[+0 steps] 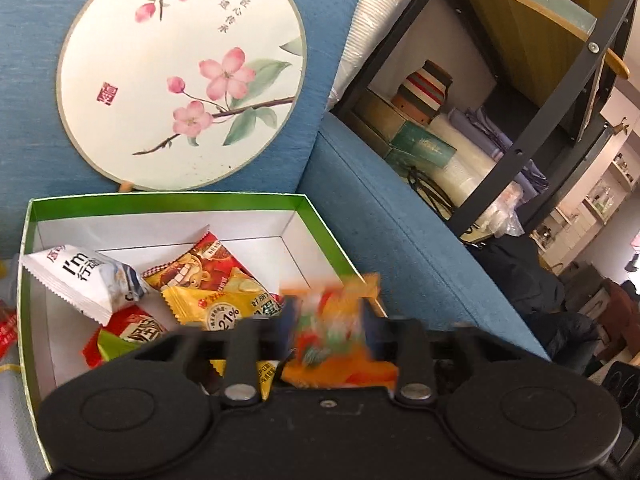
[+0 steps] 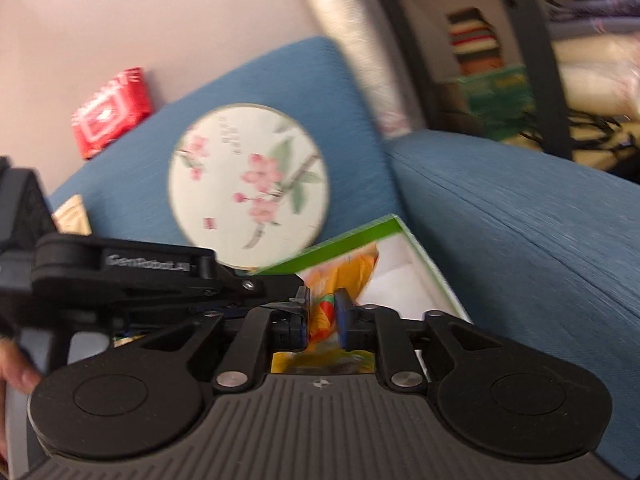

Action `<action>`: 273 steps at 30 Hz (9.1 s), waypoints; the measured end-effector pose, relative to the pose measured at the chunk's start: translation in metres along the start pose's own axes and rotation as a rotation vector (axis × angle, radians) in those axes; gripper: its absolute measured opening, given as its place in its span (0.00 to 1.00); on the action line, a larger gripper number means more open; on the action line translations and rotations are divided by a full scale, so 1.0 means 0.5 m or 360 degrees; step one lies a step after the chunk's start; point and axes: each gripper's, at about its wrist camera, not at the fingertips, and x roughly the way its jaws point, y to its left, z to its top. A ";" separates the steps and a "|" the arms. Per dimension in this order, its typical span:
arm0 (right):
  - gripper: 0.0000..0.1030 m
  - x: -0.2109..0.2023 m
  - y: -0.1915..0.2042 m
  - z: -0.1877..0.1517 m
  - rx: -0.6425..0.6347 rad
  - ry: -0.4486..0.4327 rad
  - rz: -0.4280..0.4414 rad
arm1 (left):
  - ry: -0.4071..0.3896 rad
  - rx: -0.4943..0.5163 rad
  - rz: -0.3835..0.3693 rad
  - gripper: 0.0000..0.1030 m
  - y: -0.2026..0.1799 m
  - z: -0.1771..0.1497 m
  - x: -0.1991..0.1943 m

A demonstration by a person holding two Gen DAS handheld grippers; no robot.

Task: Organize snacks
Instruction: 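Carry the orange snack bag with the left tool and release it into the box, then grasp the clear packet with brown label with the left tool, then carry the brown-labelled packet with the left tool and release it into the box, then move the left tool to the pink-labelled nut packet and grasp it, then carry the pink-labelled packet with the left tool and release it into the box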

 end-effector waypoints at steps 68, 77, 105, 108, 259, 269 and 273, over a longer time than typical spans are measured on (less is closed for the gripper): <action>0.91 0.029 0.321 -0.267 -0.0620 0.0659 0.0875 | -0.0205 -0.0525 0.0492 0.96 0.322 -0.339 -0.486; 0.95 0.061 0.302 -0.270 -0.0386 0.0806 0.0909 | -0.0187 -0.0493 0.0350 0.66 0.340 -0.362 -0.469; 0.52 -0.011 0.142 -0.049 -0.0271 0.0081 0.0550 | -0.0359 -0.0110 0.0188 0.36 0.123 -0.100 -0.270; 0.52 -0.004 0.100 -0.032 -0.0236 0.0021 0.0404 | -0.0321 -0.0093 0.0131 0.36 0.099 -0.074 -0.197; 0.20 -0.031 0.400 -0.218 -0.1129 0.0051 0.0532 | -0.0497 -0.0077 0.0295 0.55 0.256 -0.232 -0.413; 0.19 -0.013 0.304 -0.128 -0.0920 -0.0077 0.0307 | -0.0449 0.0062 0.0175 0.54 0.173 -0.127 -0.284; 0.19 0.004 0.282 -0.120 -0.0866 -0.0076 0.0251 | -0.0424 0.0101 0.0177 0.55 0.158 -0.113 -0.247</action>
